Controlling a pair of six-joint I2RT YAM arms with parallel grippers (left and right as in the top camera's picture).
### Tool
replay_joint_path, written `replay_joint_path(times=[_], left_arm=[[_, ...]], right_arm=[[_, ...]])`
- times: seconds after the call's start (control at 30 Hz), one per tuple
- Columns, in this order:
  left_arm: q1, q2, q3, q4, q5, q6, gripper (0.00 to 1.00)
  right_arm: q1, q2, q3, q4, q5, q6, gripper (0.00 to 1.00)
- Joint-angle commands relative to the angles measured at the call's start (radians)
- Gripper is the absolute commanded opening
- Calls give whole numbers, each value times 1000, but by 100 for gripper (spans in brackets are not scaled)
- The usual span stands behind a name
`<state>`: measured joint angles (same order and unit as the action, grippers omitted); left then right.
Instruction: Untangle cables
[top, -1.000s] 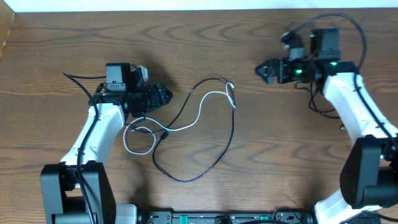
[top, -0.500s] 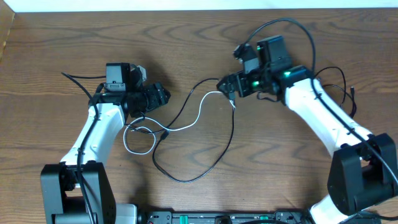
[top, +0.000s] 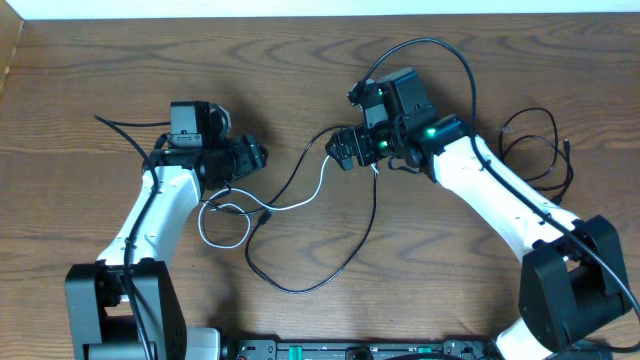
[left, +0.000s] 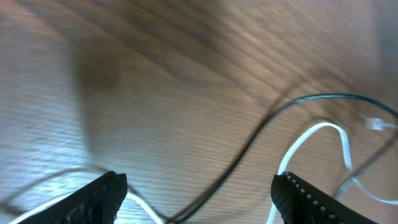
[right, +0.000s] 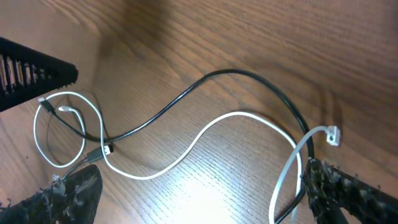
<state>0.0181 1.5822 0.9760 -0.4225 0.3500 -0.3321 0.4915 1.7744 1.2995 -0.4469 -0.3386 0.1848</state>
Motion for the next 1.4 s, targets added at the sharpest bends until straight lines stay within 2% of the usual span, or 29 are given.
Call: replay_joint_path(times=[0.0, 0.3, 0.37, 0.47, 0.53, 0.63, 0.83, 0.87, 0.97, 1.03, 1.2, 1.37], left_arm=[[4, 6, -8, -7, -112, 18, 79], [4, 6, -8, -19, -116, 18, 79], [4, 6, -8, -19, -116, 18, 79], [4, 6, -8, -19, -116, 18, 79], [4, 6, -8, -19, -116, 18, 79], [4, 6, -8, -19, -116, 18, 79], [4, 6, -8, -26, -116, 17, 79], [4, 6, -8, -27, -116, 17, 79], [4, 6, -8, -33, -115, 17, 79], [4, 6, -8, -37, -115, 17, 79], [4, 6, -8, -36, -76, 17, 79], [4, 6, -8, -29, 18, 18, 79]], right_arm=[[8, 49, -7, 3, 27, 50, 99], [-1, 151, -6, 2, 101, 46, 84], [-1, 167, -7, 2, 155, 46, 76], [-1, 171, -6, 2, 168, 46, 59], [-3, 168, -6, 3, 168, 46, 58], [-12, 161, -3, 5, 167, 46, 41], [-35, 150, -3, -52, 165, 47, 40], [-35, 150, -3, -64, 163, 46, 37], [-30, 151, -4, -91, 162, 46, 13], [-21, 151, -4, -96, 159, 45, 1], [-31, 144, -2, -67, 47, -33, 1], [-108, 88, 24, -63, -226, -108, 1]])
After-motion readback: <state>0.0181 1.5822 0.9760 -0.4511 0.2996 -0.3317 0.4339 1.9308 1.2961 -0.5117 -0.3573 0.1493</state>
